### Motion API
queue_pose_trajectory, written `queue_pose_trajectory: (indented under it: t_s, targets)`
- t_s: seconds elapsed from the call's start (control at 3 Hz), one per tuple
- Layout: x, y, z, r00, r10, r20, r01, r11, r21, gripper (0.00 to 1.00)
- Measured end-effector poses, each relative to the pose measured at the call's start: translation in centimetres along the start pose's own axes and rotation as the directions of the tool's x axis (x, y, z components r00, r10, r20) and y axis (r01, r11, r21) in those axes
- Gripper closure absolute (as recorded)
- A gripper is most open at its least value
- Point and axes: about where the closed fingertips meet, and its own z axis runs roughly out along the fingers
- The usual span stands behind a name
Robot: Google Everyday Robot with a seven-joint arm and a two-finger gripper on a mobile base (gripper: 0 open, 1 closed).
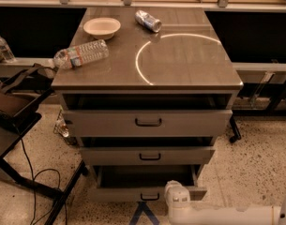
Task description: Open bottom drawer
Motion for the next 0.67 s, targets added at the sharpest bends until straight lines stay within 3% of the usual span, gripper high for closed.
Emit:
queue_pose_trajectory:
  t_s: [0.33,0.67]
  targets:
    - [0.9,-2.8,2.7,0.998,0.01,0.062,-0.013,0.999,0.043,1.0]
    - [2.0,-5.3,6.9,0.99,0.044,0.137,-0.051,0.9976,0.046,1.0]
